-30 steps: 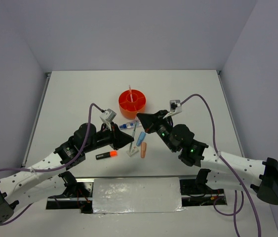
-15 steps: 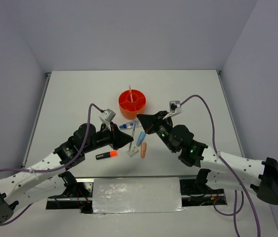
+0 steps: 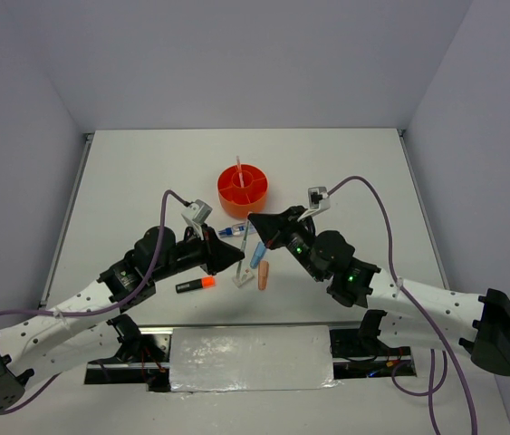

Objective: Sort the stationery into containers
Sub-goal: Close the pen cap on the pen.

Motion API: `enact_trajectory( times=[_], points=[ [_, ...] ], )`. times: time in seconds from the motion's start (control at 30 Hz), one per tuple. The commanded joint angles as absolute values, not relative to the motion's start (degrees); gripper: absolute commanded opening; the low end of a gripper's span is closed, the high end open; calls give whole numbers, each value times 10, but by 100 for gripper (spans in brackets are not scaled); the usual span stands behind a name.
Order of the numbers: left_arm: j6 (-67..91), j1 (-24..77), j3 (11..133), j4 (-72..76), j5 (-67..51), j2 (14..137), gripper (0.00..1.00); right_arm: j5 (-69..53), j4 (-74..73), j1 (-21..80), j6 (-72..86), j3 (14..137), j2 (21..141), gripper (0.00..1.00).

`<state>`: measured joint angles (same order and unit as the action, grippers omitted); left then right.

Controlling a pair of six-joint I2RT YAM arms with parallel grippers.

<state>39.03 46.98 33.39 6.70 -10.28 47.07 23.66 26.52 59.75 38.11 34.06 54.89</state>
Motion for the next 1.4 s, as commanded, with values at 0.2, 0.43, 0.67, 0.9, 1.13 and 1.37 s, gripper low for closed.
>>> enact_trajectory(
  times=[0.2,0.43,0.67,0.9,1.13,1.37],
  points=[
    [376,472,361,91,-92,461,0,217,312,596,408,315,552,0],
    [368,472,364,89,-84,447,0,199,308,596,420,306,555,0],
    [352,472,379,105,-94,444,0,153,335,596,439,275,552,5],
    [328,472,378,115,-99,446,0,125,331,596,429,269,521,21],
    [336,472,367,131,-107,451,0,127,323,596,407,264,487,28],
    [332,472,359,136,-120,447,0,85,361,597,357,249,473,38]
  ],
)
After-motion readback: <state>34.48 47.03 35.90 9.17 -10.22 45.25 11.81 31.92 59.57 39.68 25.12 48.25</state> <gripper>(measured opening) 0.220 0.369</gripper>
